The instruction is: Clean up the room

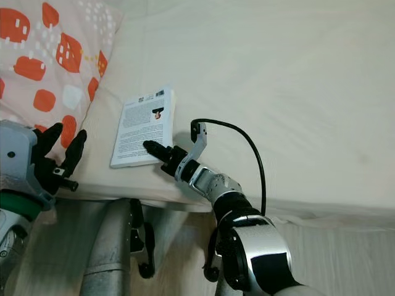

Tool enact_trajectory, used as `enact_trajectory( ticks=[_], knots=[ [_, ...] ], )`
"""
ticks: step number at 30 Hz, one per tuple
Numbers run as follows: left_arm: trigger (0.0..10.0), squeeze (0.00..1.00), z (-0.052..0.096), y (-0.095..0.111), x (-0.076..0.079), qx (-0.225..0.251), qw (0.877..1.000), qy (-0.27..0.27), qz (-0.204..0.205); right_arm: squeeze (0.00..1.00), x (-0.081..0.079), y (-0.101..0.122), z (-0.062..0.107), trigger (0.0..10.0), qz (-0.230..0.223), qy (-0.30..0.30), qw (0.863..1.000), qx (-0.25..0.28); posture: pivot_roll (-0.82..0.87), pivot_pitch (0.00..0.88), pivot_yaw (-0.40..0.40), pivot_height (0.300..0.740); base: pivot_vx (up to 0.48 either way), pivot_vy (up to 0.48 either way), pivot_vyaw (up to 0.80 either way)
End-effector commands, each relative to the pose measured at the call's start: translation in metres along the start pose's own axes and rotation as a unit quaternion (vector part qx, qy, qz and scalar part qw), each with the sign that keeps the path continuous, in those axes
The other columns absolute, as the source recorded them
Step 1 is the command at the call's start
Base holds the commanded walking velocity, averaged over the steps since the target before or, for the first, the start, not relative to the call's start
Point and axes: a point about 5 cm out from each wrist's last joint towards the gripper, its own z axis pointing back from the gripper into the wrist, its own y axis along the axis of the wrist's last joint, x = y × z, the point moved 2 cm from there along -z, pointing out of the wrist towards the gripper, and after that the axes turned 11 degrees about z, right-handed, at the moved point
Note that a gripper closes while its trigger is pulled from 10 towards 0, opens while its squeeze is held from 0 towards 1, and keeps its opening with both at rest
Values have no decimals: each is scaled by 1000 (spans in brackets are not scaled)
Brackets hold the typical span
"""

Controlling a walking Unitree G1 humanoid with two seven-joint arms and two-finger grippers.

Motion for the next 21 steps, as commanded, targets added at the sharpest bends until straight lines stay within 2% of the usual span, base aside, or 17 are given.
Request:
enact_trajectory(
  ticks=[1, 3, 4, 5, 7, 13, 15, 16, 17, 19, 20, 21],
  knots=[
    [10000, 0, 3, -1, 2, -13, 1000, 3, 2, 1000, -3, -14, -6, 10000, -29, -14, 999, -5, 373, 401, 65, 590, 0, 0, 0],
    [10000, 0, 1, 0, 4, -12, 1000, 0, 5, 1000, -4, -21, -8, 10000, -20, -13, 999, -25, 373, 401, 65, 590, 0, 0, 0],
    [10000, 0, -2, 0, 6, -10, 1000, -4, 8, 0, -6, -31, -9, 10000, 0, -13, 998, -58, 352, 390, 62, 590, 0, 0, 0],
    [10000, 0, -2, 0, 6, -10, 1000, -4, 8, 0, -6, -31, -9, 10000, 0, -13, 998, -58, 352, 390, 62, 590, 0, 0, 0],
    [10000, 0, -5, 0, 8, -8, 1000, -8, 13, 0, -5, -43, -7, 10000, 22, -14, 995, -100, 336, 380, 56, 590, 0, 0, 0],
    [10000, 0, -14, -1, 17, -4, 999, -13, 29, 0, 18, -52, 18, 10000, 45, -38, 986, -158, 275, 336, 28, 590, 0, 0, 0],
    [10000, 0, -16, -2, 18, -3, 999, -14, 31, 0, 24, -51, 25, 10000, 46, -43, 985, -160, 254, 320, 19, 590, 0, 0, 0],
    [10000, 0, -18, -2, 20, -1, 999, -15, 36, 0, 34, -47, 36, 10000, 40, -57, 986, -152, 240, 310, 15, 590, 0, 0, 0],
    [10000, 0, -18, -2, 20, -1, 999, -15, 36, 0, 34, -47, 36, 10000, 40, -57, 986, -152, 240, 310, 15, 590, 0, 0, 0],
    [10000, 0, -22, -3, 23, 1, 999, -18, 42, 0, 52, -36, 58, 10000, 19, -83, 989, -119, 213, 291, 11, 590, 0, 0, 0],
    [10000, 0, -22, -3, 23, 1, 999, -18, 42, 0, 52, -36, 58, 10000, 19, -83, 989, -119, 213, 291, 11, 590, 0, 0, 0],
    [10000, 0, -24, -3, 24, 3, 999, -21, 46, 0, 62, -29, 72, 10000, 5, -97, 991, -93, 200, 282, 11, 590, 0, 0, 0]
  ],
)
